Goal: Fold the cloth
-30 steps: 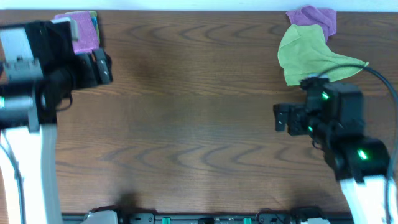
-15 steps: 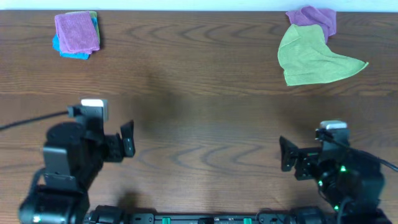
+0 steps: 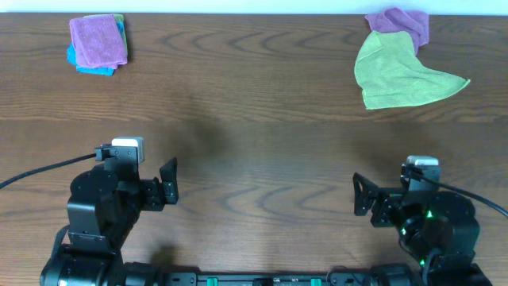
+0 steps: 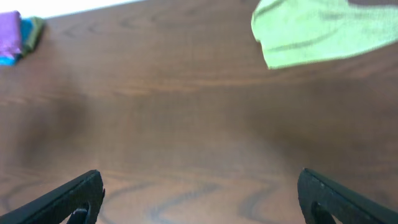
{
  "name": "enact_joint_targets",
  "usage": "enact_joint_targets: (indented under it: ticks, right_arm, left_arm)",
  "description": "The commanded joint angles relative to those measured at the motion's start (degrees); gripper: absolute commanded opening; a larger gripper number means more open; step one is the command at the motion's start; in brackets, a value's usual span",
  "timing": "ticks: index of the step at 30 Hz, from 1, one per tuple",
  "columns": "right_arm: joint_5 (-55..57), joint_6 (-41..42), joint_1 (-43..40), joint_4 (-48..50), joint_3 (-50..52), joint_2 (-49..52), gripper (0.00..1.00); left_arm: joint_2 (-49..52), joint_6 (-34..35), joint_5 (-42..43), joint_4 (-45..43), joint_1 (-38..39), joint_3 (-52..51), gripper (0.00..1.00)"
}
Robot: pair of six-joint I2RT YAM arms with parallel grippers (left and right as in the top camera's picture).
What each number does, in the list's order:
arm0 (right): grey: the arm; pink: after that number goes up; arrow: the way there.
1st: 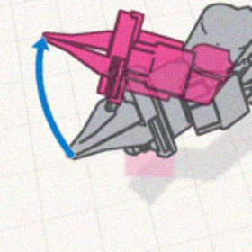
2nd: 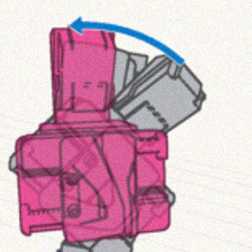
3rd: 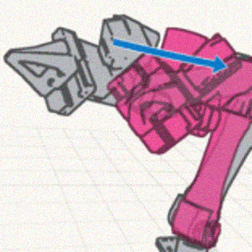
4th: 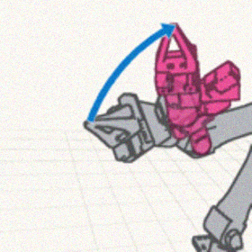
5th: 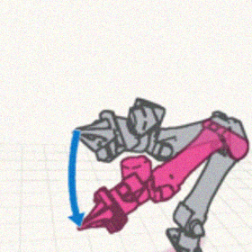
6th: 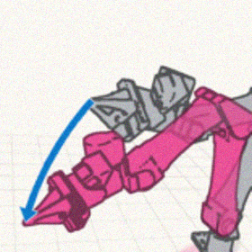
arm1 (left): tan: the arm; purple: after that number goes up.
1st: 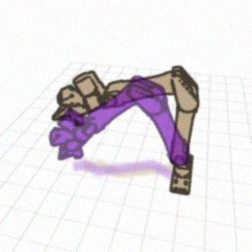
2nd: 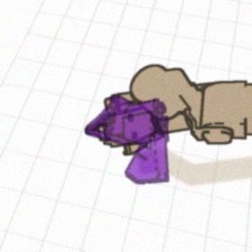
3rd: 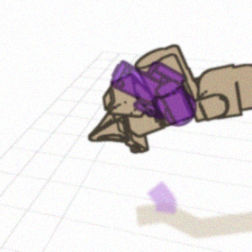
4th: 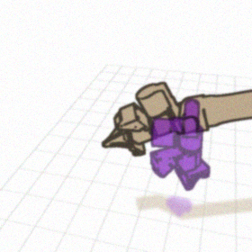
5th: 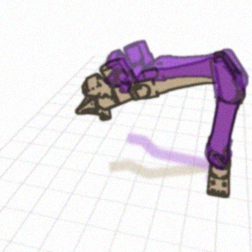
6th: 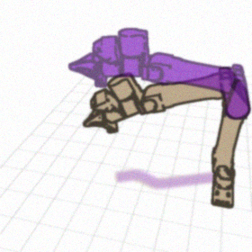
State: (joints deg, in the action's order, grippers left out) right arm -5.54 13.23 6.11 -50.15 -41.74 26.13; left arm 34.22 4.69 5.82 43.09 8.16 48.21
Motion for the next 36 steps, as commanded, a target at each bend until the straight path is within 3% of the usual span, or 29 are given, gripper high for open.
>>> enact_joint_targets:
  ticks: [1, 15, 21, 29, 36]
  right_arm:
    - [0.70, 0.90, -0.46, -2.40, -0.02, -0.31, 0.99]
    - [0.70, 0.90, -0.46, -11.02, -0.02, -0.31, 0.99]
    - [0.70, 0.90, -0.46, -10.99, -0.02, -0.31, 0.99]
    - [0.72, 0.90, -0.46, -11.02, -0.02, -0.31, 0.99]
    - [0.72, 0.90, -0.46, -11.02, -0.02, -0.31, 0.99]
  left_arm:
    - [-0.37, 0.66, 0.15, 0.55, 0.28, 0.15, 0.95]
    - [-0.37, -1.31, -2.60, 9.94, 0.28, 0.15, 0.96]
    - [-2.67, -7.26, -5.92, -0.83, -1.31, -2.95, 0.95]
    - [-16.13, -11.02, -3.93, -23.26, -5.68, -22.38, 0.95]
    - [-23.80, -12.02, -3.65, -28.83, -6.01, -32.06, 0.96]
